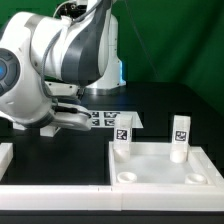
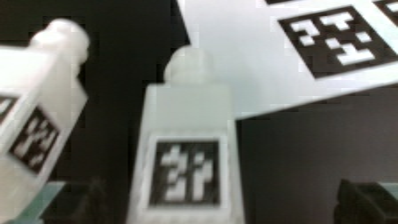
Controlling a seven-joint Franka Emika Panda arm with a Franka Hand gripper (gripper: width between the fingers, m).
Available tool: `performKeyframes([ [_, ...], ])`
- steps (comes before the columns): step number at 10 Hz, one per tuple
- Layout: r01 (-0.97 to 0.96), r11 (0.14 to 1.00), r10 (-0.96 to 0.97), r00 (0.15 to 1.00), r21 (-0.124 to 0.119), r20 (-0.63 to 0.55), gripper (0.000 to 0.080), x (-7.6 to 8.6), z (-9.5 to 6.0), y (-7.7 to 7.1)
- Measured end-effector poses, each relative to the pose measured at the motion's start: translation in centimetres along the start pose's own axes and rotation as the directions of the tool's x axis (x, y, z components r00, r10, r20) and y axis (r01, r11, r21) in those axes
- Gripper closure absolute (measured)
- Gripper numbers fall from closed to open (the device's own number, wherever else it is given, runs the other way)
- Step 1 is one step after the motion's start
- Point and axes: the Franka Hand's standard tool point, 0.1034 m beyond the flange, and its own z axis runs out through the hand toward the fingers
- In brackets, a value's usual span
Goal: Assemble square table
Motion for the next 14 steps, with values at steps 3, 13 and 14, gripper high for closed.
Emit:
performKeyframes([
  [3, 0.002, 1.000, -0.002, 1.000, -0.001, -0.006, 0.0278, 0.1, -0.3, 0.1],
  [13, 0.033, 0.999, -0.033, 0.999, -0.001, 0.006, 0.0511, -1.2, -4.9, -0.7],
  [14, 0.043, 0.999, -0.043, 0.999, -0.005, -0.021, 0.0511, -1.2, -7.4, -1.2],
])
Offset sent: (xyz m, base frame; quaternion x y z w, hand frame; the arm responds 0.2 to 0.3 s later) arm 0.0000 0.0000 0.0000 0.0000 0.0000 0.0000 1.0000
